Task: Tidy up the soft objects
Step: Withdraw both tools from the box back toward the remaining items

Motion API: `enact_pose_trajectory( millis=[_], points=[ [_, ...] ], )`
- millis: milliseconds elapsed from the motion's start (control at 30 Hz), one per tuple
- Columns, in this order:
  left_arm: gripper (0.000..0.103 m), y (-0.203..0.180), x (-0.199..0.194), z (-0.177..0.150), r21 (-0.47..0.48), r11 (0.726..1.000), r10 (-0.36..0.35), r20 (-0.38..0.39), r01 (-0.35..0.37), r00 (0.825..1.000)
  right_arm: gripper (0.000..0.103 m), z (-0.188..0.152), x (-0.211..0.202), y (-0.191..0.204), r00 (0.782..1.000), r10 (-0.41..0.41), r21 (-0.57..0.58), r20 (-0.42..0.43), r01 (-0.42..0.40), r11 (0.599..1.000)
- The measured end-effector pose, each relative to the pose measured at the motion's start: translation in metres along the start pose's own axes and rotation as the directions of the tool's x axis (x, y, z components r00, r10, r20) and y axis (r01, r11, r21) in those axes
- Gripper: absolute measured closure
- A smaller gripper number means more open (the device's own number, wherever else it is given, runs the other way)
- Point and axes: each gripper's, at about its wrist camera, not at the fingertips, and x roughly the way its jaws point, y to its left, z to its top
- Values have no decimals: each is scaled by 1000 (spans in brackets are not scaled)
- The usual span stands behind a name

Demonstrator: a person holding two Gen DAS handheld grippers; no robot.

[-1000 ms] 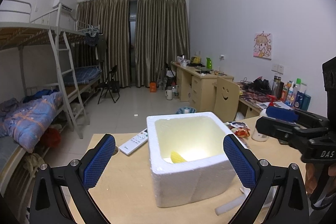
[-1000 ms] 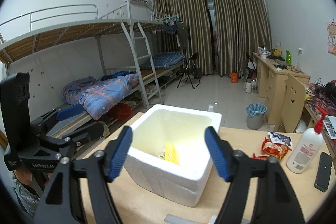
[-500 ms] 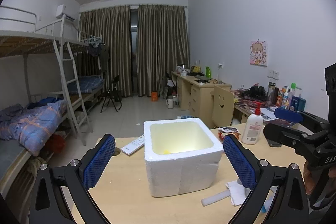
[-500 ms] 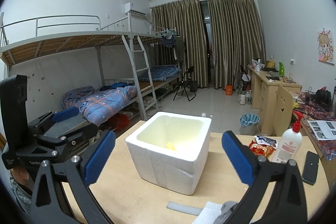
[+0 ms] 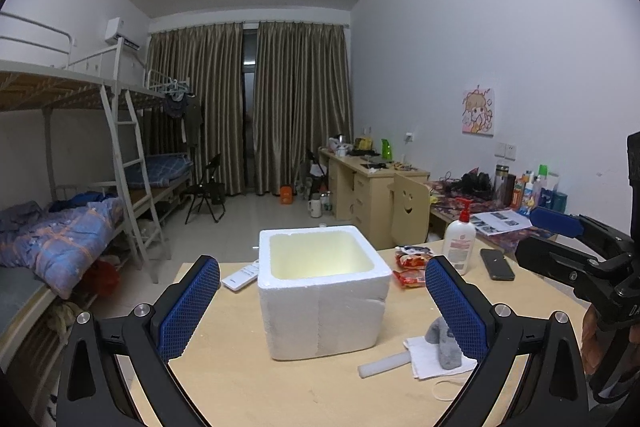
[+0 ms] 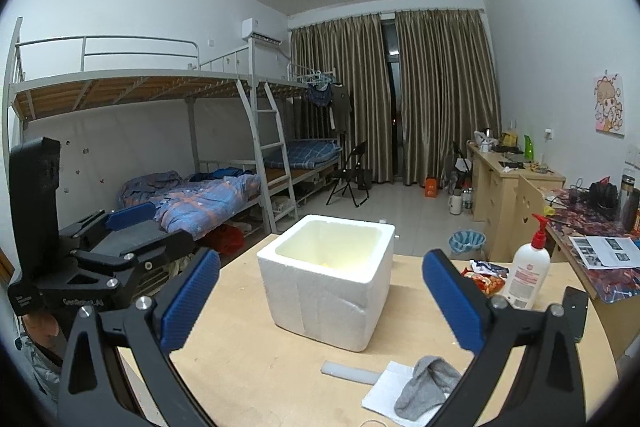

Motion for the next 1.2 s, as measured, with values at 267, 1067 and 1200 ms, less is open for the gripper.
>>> enact_pose_trajectory(
  millis=[267, 1067, 1200],
  points=[
    [0, -7, -18, -15, -18, 999, -29, 40, 29, 999, 0, -20, -25, -3, 998, -52, 20, 29, 51, 998],
    [0, -24, -5, -82, -58, 996, -60, 48, 63, 997, 0, -90, -50, -18, 977, -214, 41, 10, 213, 976],
    [0, -25, 3, -93, -60, 997, -55, 25, 56, 998, 0, -104, -49, -24, 971, -237, 35, -11, 237, 971]
  ],
)
